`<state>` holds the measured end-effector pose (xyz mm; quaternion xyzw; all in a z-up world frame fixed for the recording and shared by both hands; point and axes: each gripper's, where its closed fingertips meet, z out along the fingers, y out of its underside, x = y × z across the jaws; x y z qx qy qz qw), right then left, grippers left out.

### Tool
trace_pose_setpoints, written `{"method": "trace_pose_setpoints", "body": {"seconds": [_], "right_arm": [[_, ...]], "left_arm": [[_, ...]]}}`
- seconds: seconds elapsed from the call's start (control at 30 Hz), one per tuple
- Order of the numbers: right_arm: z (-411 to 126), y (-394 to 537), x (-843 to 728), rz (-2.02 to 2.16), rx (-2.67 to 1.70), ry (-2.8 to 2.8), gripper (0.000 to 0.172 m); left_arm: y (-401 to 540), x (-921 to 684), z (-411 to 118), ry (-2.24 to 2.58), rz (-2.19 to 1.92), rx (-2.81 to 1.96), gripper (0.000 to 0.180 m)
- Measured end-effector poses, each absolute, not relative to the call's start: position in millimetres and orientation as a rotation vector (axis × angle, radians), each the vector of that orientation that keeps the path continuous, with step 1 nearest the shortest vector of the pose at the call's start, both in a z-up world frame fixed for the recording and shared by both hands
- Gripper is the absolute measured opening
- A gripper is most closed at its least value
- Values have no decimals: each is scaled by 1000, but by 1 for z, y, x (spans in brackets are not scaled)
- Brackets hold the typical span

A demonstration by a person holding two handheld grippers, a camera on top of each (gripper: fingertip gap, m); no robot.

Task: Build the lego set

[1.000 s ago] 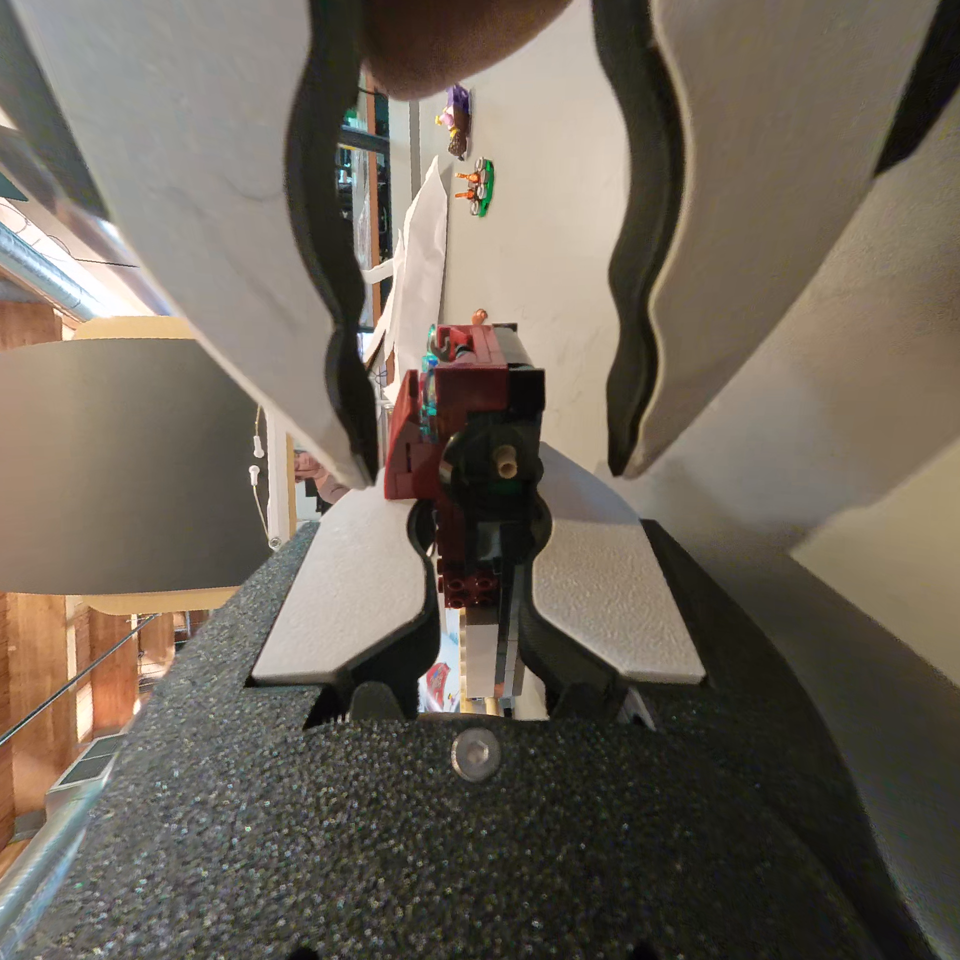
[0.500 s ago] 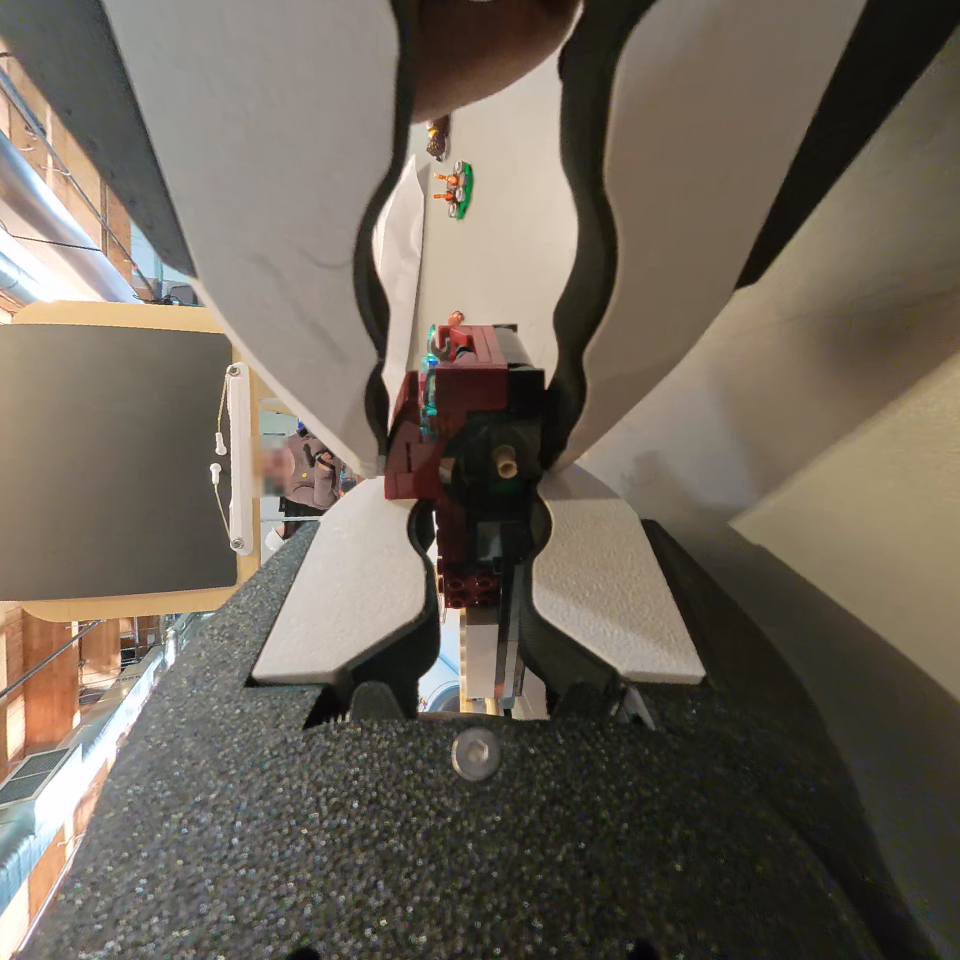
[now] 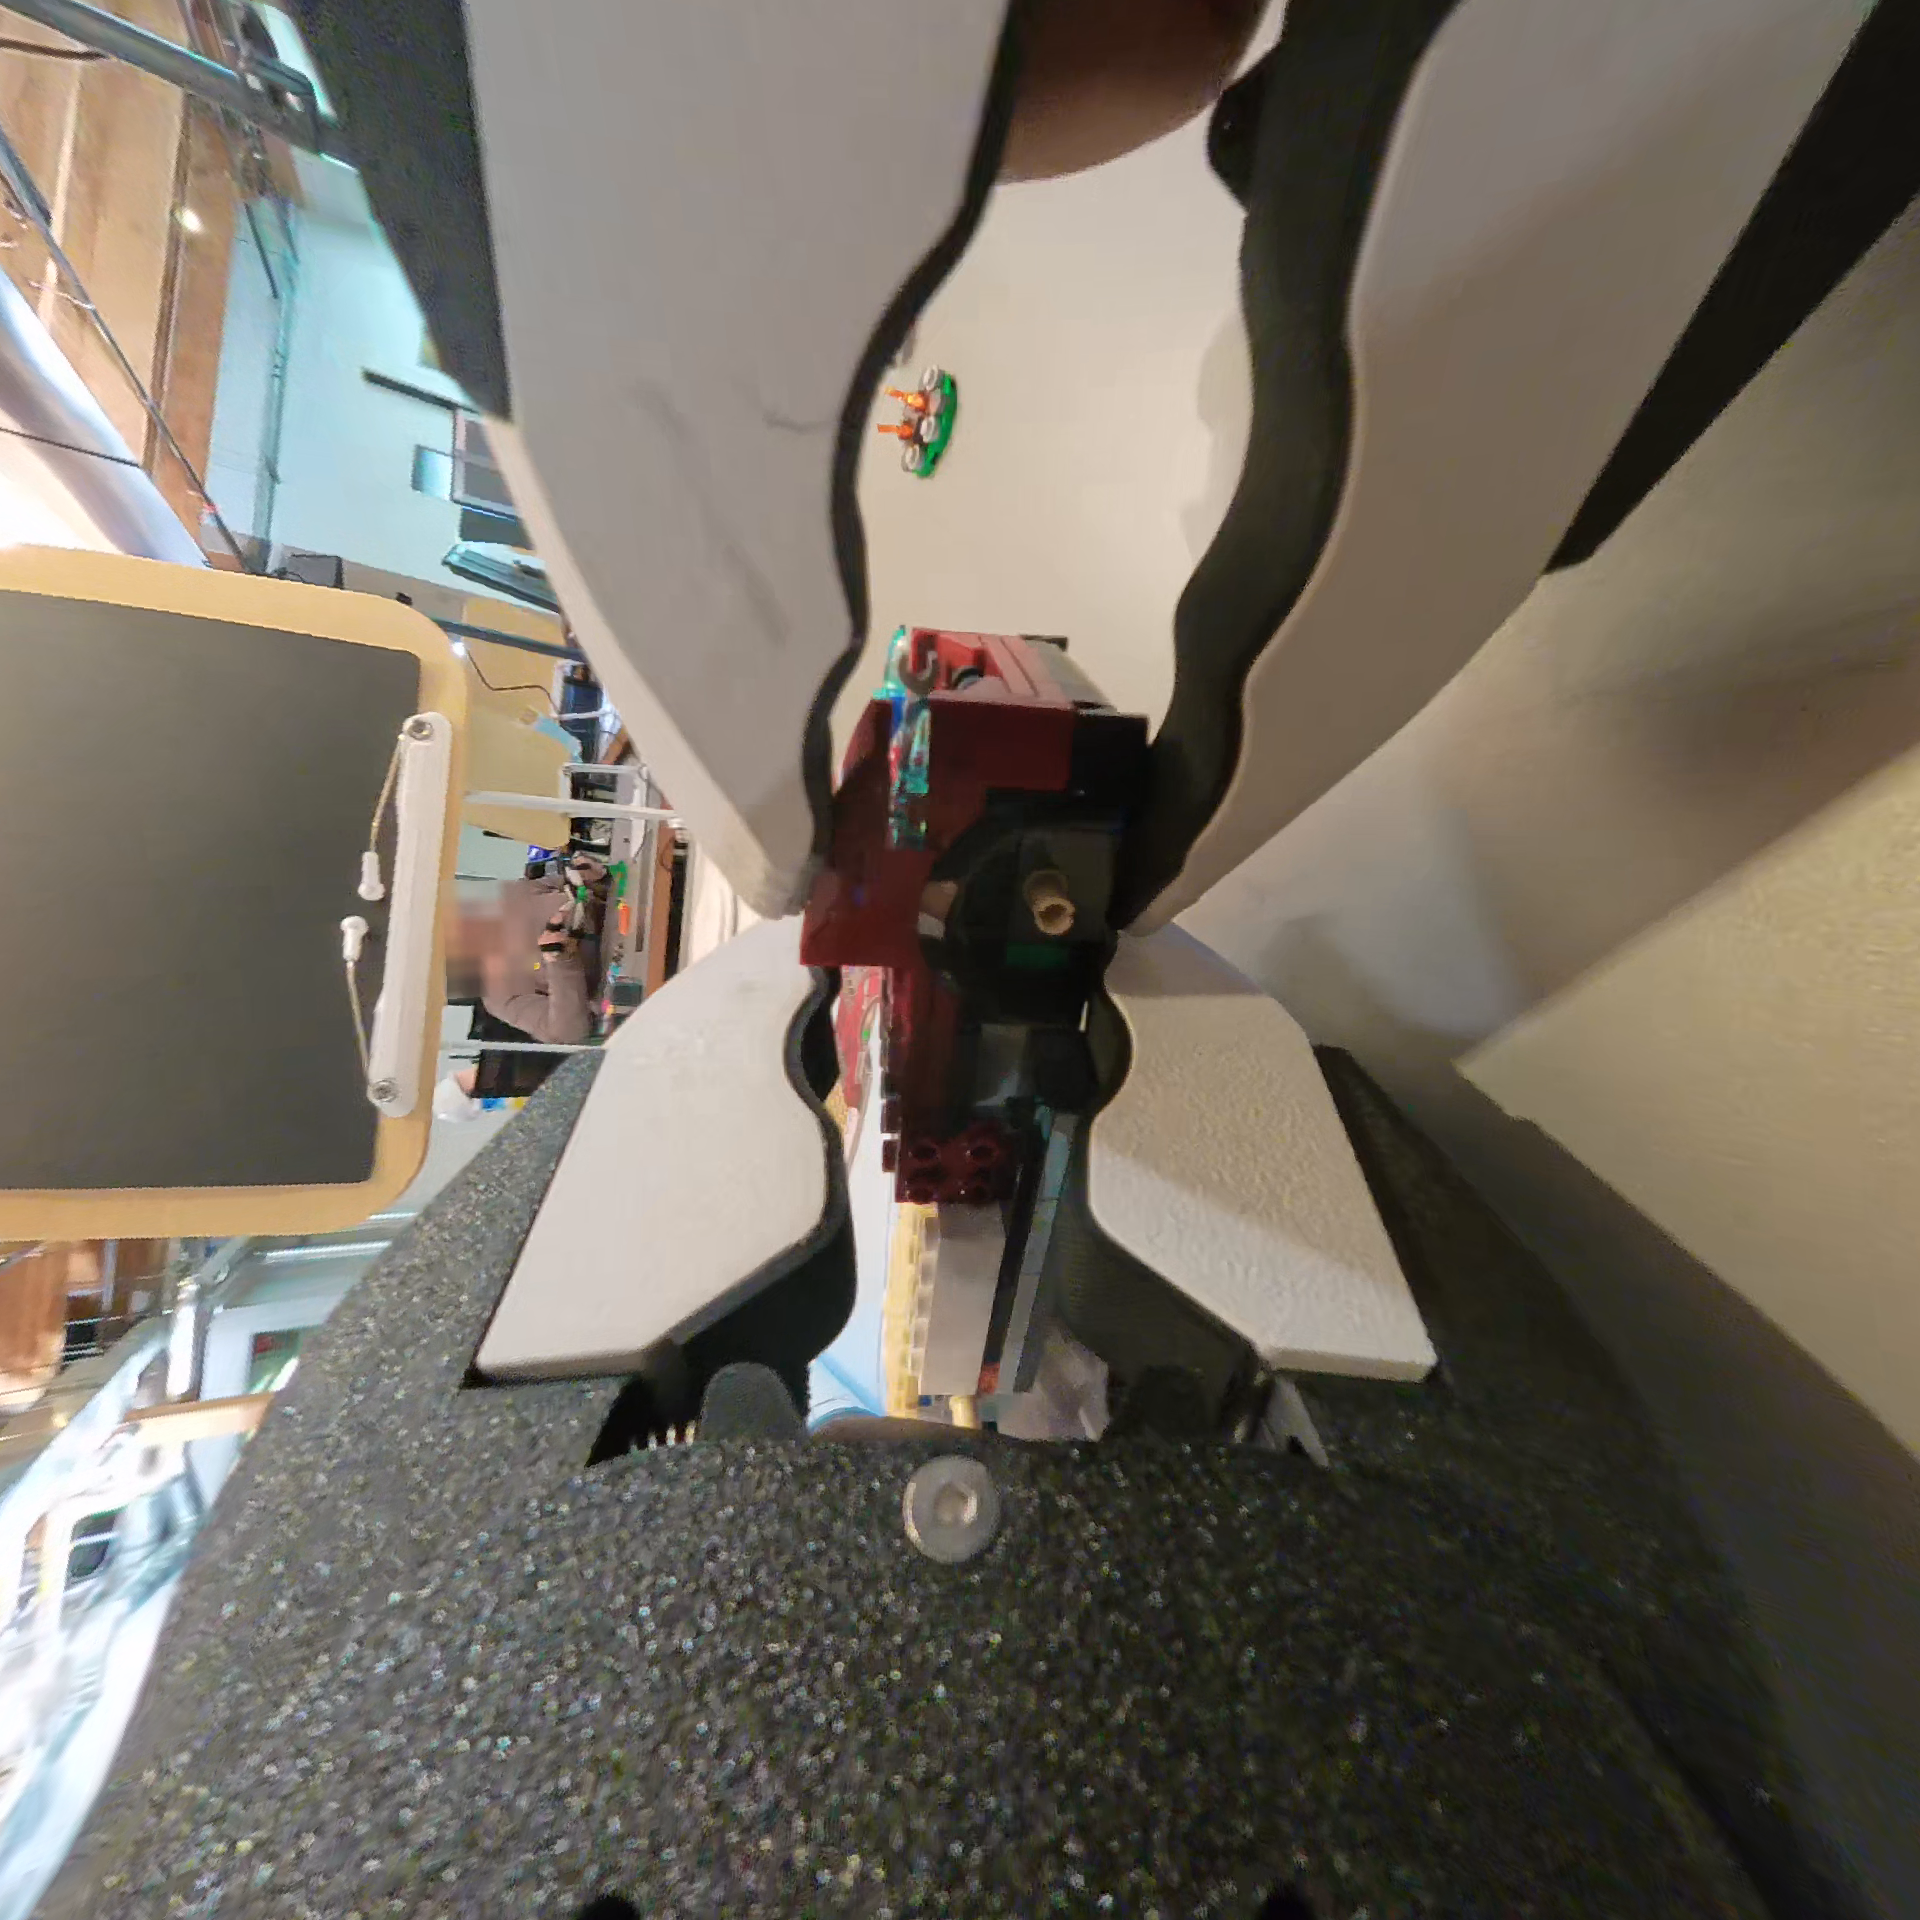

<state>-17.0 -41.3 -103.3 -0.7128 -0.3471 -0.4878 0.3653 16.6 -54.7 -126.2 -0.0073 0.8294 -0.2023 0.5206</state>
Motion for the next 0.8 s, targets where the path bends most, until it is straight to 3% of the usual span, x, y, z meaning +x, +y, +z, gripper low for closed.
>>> {"method": "trace_pose_setpoints", "body": {"seconds": [0.27, 0.8], "right_arm": [[-101, -47, -12, -1257, -1828, -862, 41], [-99, -45, -20, -1226, -1779, -864, 41]], "left_arm": [[-40, 22, -141, 2022, -405, -8, 60], [-58, 23, -123, 1837, -458, 114, 36]]}}
